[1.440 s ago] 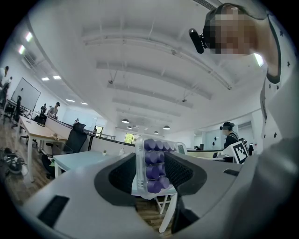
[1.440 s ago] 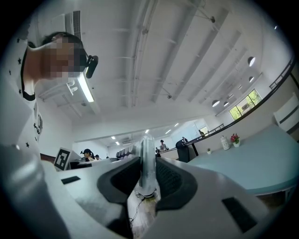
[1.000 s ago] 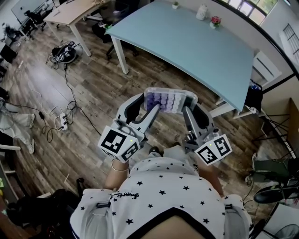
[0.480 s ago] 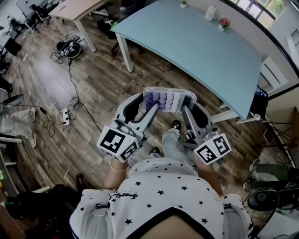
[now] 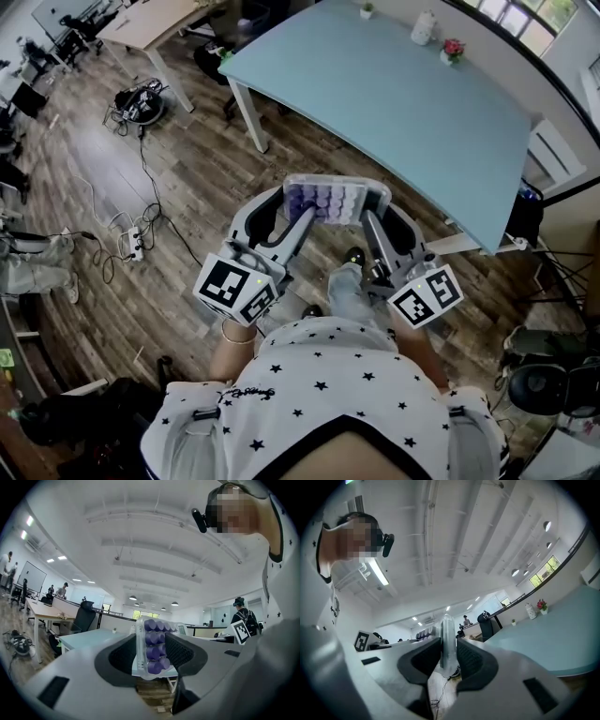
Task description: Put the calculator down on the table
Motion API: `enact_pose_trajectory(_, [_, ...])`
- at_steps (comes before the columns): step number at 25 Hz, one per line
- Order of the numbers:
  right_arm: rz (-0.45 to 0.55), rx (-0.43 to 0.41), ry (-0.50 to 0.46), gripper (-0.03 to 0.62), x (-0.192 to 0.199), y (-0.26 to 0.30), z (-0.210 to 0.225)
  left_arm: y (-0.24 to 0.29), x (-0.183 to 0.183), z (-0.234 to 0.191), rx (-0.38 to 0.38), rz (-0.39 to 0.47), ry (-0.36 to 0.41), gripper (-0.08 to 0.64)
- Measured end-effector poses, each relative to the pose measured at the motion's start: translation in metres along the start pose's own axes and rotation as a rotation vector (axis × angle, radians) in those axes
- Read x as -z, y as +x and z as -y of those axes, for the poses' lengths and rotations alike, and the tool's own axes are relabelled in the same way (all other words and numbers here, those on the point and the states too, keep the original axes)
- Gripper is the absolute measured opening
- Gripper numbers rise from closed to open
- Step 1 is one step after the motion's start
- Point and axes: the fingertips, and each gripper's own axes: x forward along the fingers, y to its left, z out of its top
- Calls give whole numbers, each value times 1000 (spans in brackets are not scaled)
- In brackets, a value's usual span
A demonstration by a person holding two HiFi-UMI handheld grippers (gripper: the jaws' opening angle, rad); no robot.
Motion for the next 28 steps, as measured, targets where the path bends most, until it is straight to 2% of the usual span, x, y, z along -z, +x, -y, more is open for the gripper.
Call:
enact_pose_trajectory(12, [-1,-25,26,103,-6,35,53,55,2,-27,-28,-15,17,201])
enact_pose_trajectory(20, [-19,-50,31,101,-20,64,89,95,-4,-46,-61,-14,11,201])
enact_pose_trajectory(28, [-22,-49,29,101,-37,78,130,142,-7,-53,-61,-14,16,204])
